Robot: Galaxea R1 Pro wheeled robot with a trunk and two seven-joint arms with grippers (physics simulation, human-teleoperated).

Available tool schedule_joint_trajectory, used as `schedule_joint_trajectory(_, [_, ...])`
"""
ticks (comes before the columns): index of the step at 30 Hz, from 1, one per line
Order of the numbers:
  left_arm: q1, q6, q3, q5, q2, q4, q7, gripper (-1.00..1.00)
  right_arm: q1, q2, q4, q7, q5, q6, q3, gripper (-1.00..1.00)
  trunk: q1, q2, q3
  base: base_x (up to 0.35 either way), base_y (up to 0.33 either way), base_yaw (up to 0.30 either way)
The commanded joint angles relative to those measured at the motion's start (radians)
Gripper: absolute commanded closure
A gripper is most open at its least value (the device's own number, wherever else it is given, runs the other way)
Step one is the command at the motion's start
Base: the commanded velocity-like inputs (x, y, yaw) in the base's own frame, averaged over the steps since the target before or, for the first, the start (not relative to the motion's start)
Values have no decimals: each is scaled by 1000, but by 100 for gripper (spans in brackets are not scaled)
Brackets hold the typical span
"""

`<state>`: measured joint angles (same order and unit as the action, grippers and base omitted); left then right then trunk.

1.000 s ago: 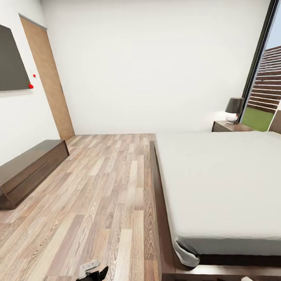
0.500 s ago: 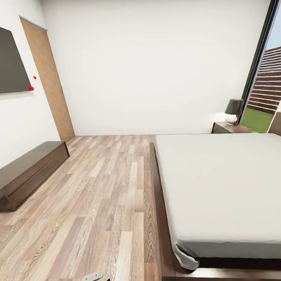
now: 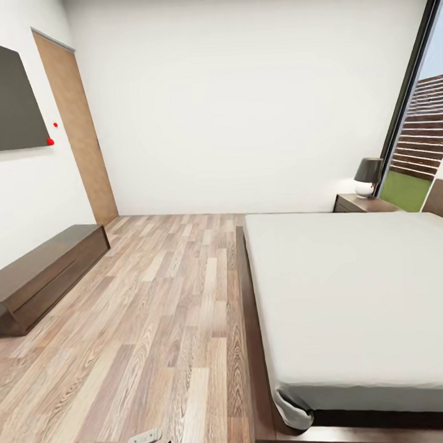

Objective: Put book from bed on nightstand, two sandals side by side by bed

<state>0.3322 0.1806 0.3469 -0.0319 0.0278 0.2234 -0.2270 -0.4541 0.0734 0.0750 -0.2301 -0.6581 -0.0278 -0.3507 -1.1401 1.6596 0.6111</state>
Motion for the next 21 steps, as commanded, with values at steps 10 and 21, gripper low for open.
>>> schedule_joint_trajectory(10, [1, 5, 9, -3, 1, 1, -3, -100, -1, 0, 3, -8, -12, -3, -7, -100, 27, -49, -21, 0, 0, 0])
schedule_joint_trajectory(21, [1, 5, 9, -3, 3, 1, -3, -100, -1, 0, 3, -8, -12, -3, -8, -100, 69, -126, -55, 0, 0, 0])
